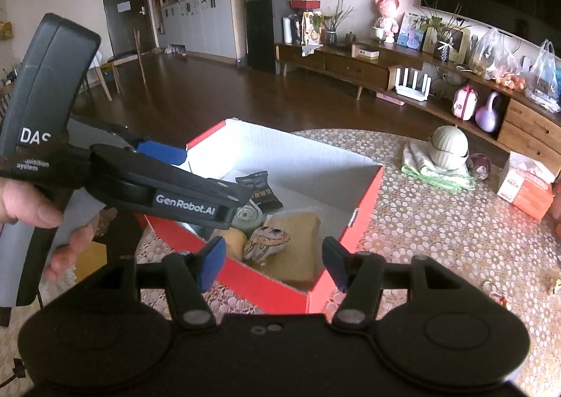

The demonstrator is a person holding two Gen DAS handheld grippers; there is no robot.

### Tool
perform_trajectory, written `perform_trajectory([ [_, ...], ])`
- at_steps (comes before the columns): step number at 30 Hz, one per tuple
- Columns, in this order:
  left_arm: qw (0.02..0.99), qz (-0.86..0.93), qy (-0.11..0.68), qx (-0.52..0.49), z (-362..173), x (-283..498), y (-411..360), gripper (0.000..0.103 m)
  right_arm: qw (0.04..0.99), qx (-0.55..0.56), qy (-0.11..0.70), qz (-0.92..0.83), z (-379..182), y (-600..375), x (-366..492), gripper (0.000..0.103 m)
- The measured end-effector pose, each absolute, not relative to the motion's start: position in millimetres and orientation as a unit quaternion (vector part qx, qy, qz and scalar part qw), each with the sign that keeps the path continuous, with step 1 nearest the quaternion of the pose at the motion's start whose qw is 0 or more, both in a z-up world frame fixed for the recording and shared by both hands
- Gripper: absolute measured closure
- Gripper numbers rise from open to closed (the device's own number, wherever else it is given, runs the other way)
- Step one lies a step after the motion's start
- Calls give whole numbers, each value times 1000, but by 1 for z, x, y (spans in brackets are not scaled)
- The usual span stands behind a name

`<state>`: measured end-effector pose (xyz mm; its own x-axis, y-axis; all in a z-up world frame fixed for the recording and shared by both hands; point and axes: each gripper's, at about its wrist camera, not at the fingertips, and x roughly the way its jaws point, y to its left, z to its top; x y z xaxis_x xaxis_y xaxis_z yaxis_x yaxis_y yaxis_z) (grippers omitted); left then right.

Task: Organize objects
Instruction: 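Move both tools back from the box toward the small red toy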

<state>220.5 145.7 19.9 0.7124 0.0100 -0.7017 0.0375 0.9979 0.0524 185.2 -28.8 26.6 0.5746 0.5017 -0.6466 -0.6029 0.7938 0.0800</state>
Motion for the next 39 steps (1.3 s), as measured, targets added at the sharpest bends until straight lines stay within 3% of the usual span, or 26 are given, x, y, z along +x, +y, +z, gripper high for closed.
perform_trajectory([
  [19,939,-45,341,27,46,152,99,18,898,-26,309,312,43,-108,138,38],
  [25,943,-58,328,12,49,134,84,18,906,-10,302,298,40,-137,128,33],
  [29,946,-66,317,10,50,123,70,17,909,8,298,290,33,-162,120,23],
  [39,943,-111,314,9,28,107,24,17,921,31,315,226,5,-229,112,20],
])
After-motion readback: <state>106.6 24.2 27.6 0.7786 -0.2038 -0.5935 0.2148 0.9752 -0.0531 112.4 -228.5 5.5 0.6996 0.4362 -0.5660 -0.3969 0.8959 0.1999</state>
